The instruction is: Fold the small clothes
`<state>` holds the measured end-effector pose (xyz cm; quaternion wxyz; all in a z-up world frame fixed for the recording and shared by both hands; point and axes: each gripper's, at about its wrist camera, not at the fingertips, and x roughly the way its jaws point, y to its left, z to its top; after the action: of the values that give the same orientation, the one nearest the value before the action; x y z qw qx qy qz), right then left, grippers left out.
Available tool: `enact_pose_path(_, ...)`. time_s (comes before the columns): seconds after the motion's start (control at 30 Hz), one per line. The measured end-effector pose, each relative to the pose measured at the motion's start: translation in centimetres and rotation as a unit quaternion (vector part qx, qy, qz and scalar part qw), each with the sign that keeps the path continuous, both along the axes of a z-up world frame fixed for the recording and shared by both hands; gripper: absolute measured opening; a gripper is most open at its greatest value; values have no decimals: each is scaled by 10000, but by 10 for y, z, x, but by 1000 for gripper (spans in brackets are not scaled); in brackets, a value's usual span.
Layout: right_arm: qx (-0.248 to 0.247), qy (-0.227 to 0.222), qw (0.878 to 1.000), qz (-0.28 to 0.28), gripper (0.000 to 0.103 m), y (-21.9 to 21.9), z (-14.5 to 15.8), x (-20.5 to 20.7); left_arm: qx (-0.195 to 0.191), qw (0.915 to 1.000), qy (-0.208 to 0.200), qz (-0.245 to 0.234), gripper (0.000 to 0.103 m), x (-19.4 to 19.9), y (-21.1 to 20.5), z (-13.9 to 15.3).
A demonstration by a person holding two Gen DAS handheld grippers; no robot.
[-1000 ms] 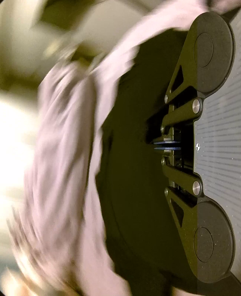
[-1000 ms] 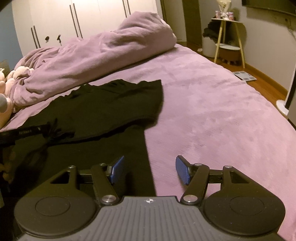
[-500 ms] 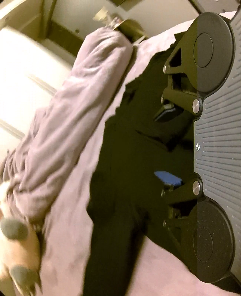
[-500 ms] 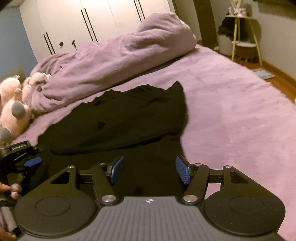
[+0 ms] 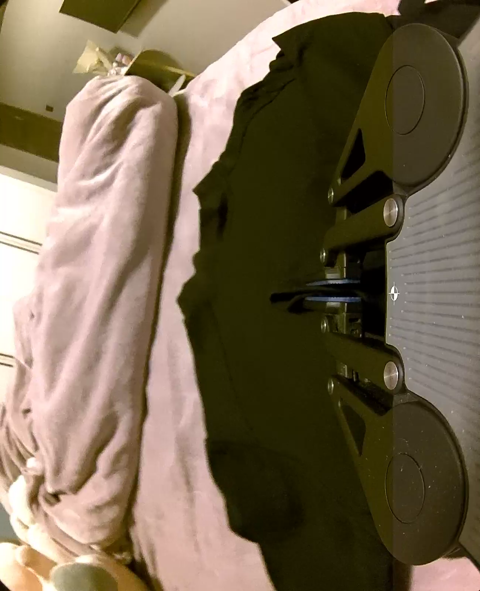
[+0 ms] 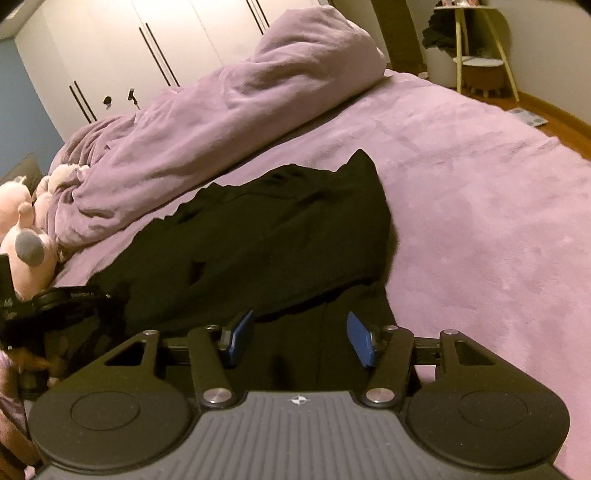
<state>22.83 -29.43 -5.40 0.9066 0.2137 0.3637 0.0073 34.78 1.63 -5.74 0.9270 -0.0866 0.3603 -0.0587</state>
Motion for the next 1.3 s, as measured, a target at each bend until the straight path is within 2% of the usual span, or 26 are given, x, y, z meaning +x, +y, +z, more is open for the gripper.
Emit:
enact_pose_path(0.13,504,96,9986,-115,56,-8,-8,11,-149,9978,-461,454,7,-7,25,21)
enact_pose_path(0.2,728,130,9972,-138,56,-11,-12,17,-52,9948,-623,798,7,-11,43,30)
enact_pose_path(0.23,779,147,9968,-136,56,-11,-14,19,-35,9937,-640,920,7,-13,52,33)
enact_pose_path(0.33,764,165,9969,-72,57,-7,-17,27,-313,9904,-373,1293,7,-15,87,28)
enact_pose_path(0.4,764,172,9969,-86,57,-6,-18,31,-295,9882,-252,1481,7,-18,102,23)
enact_pose_path(0.6,1147,201,9930,-172,54,-8,-22,52,-57,9929,-194,1175,7,-24,109,29)
enact_pose_path(0.73,1261,251,9904,-504,35,-13,-29,69,-12,9965,71,830,7,-13,105,31)
enact_pose_path(0.8,1174,318,9907,-616,22,-16,-31,76,-108,9966,203,791,7,-12,106,29)
enact_pose_path(0.87,948,384,9925,-672,5,-18,-31,82,-134,9967,238,758,7,-11,104,27)
enact_pose_path(1.07,151,-105,9958,-893,3,-32,-24,72,-426,9968,242,638,8,-12,105,18)
enact_pose_path(1.17,169,-20,9962,-857,1,-35,-33,71,-43,9979,354,539,8,-9,96,9)
enact_pose_path(1.23,-153,1,9981,-591,1,-25,-30,74,221,9971,505,528,11,-7,92,0)
enact_pose_path(1.3,-374,65,9987,-346,5,-16,-23,72,217,9970,511,539,11,-9,93,-2)
